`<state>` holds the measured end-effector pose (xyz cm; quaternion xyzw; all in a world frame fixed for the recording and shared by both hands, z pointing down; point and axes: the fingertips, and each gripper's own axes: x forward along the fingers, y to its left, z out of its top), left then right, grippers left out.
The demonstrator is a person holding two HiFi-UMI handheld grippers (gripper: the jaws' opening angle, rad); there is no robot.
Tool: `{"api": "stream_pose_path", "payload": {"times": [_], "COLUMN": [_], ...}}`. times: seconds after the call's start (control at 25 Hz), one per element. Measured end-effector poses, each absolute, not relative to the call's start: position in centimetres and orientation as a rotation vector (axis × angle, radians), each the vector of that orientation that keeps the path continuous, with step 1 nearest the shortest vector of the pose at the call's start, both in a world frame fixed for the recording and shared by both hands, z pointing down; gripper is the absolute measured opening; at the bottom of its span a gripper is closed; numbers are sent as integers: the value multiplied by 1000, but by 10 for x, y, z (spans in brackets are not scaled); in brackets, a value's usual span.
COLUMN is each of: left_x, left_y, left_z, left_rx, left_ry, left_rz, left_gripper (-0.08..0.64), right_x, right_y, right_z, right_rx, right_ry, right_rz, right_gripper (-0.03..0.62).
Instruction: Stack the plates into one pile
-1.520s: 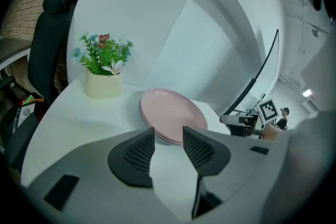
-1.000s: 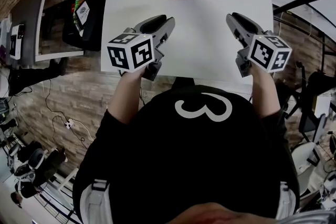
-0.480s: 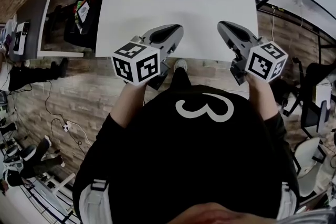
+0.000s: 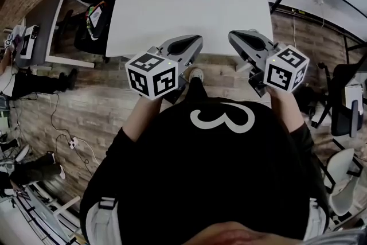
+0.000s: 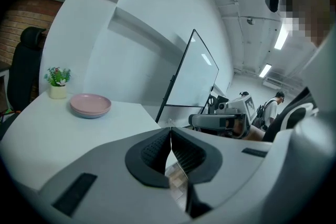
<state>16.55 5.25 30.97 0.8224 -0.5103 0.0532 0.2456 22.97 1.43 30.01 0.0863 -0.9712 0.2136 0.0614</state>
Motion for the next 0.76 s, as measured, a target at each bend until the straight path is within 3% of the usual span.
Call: {"api": "stream_pose_path", "payload": {"times": [0.76], "left_x": [199], "left_y": [93], "left_z": [300], "left_rx": [2302], "left_ry": [-1306], "left_rz": [171], "left_gripper": [18], "right_x": [260], "right_y": [54], "right_z": [283], "right_rx": [281], "right_ry": [-2952], "right_rz": [638], "right_gripper": [25]}}
